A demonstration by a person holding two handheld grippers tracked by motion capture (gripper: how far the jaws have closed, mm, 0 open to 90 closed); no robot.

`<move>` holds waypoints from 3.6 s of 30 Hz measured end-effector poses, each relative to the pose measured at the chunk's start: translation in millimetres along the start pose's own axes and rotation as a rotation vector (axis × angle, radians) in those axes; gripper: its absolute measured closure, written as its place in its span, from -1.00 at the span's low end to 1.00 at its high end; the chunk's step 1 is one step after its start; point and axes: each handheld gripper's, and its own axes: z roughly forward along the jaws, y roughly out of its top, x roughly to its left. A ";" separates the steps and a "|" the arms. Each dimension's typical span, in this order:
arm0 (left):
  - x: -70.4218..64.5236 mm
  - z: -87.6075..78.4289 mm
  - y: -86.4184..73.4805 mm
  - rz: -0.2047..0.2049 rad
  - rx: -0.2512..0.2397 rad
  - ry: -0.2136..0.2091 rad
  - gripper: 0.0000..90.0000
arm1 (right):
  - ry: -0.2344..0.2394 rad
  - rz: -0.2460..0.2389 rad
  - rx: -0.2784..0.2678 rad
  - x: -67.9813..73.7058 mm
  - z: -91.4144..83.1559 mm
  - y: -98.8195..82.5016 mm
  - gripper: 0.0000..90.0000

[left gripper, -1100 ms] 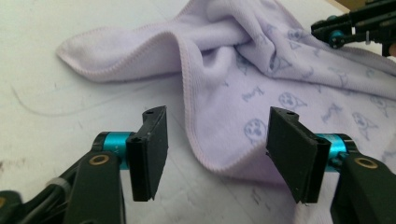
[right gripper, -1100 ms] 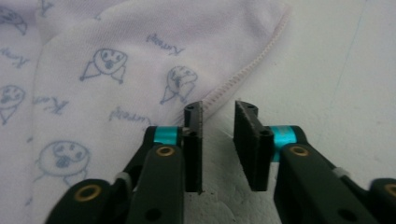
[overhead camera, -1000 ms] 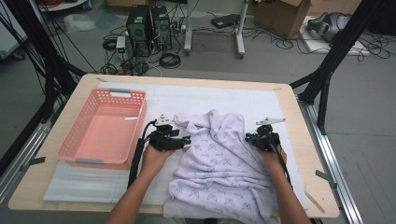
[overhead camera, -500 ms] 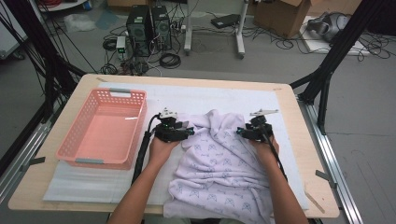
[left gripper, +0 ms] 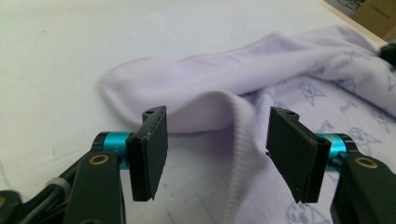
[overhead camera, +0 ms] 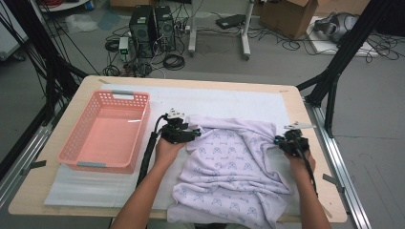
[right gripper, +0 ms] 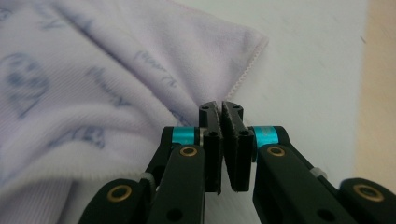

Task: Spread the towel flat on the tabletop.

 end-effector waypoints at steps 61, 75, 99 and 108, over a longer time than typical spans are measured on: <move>65.8 48.0 63.8 0.010 -0.036 0.312 0.77 | 0.092 0.079 -0.178 -11.2 -8.2 -16.2 0.39; 56.8 30.7 54.0 -0.066 0.001 0.133 -0.03 | 0.123 -0.013 -0.028 7.6 71.0 60.2 0.28; 21.2 37.5 40.8 0.001 0.094 0.027 -0.07 | -0.074 -0.005 -0.167 -14.2 41.7 99.2 0.38; 5.9 32.4 28.7 0.036 0.132 0.001 -0.12 | -0.013 -0.044 -0.167 -5.6 13.9 70.8 0.35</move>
